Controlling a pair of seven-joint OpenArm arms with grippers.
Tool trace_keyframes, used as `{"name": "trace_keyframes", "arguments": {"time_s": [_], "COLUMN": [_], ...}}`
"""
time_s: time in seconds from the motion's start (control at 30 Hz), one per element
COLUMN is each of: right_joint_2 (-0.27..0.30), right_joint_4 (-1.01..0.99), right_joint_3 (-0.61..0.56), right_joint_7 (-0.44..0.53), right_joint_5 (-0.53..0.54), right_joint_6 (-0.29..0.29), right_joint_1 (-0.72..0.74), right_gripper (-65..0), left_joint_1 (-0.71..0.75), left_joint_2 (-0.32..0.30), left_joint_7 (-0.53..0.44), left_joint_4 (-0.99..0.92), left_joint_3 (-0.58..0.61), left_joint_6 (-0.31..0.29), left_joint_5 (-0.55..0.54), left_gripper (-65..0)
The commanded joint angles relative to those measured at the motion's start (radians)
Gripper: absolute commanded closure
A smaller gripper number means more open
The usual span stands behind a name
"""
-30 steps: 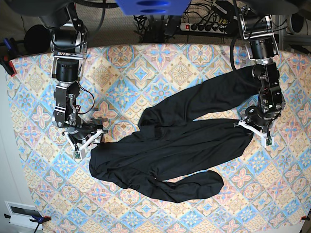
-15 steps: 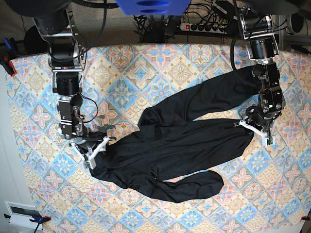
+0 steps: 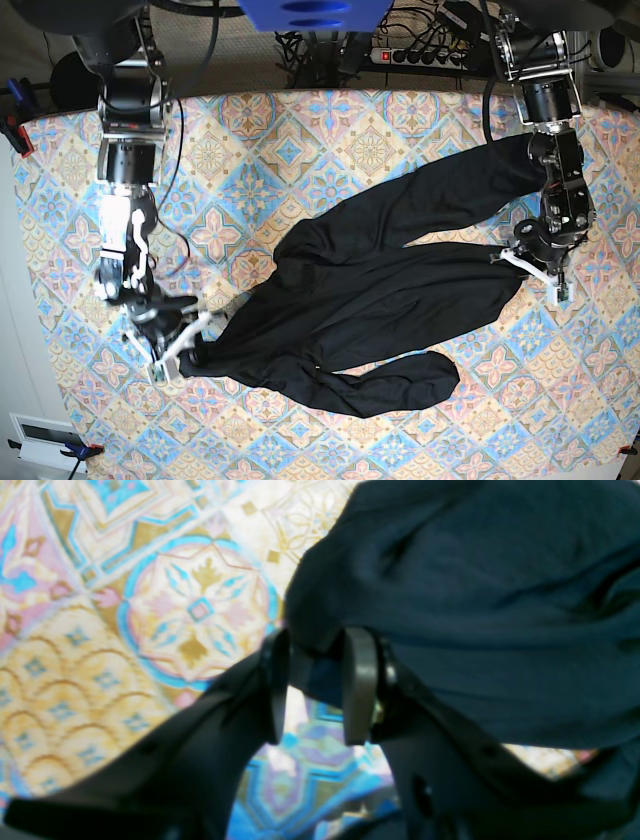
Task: Layout the t-shirt on the table in an organized manner, then fold the t-shirt properly
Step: 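Pull the shirt taut, right gripper dragging its edge outward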
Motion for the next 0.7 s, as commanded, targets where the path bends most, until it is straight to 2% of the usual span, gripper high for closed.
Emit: {"name": "trace_keyframes", "arguments": {"time_s": [0.0,0.13,0.3,0.67], "right_joint_2": [0.015,0.054,0.083,0.160], "right_joint_4": [0.023,0.100,0.184,0.236], "right_joint_3": [0.004,0.030,0.132,0.285], "right_joint_7": [-0.030,-0.051,-0.088,-0.116], "right_joint_5": [-0.013,-0.013,-0.013,-0.013], "right_joint_6": [-0.004,-0.004,-0.004,-0.004], "right_joint_1": [-0.037,-0.115,-0.195,-0.229], "right_gripper": [0.0,0.0,0.0,0.0], "left_joint_1": [-0.019,-0.019,-0.019,-0.017], "left_joint_2": [-0.019,-0.034,-0.040,-0.040], "left_joint_7": [-0.019,-0.019,-0.019,-0.019], "left_joint_4": [0.017,0.017,0.017,0.017], "left_joint_3": [-0.005,-0.004,-0.004,-0.001], "left_joint_6": [-0.002,-0.003,-0.003,-0.003], "left_joint_5": [-0.004,-0.004,-0.004,-0.004], "left_gripper": [-15.6,-15.6,-15.7,-15.7]}}
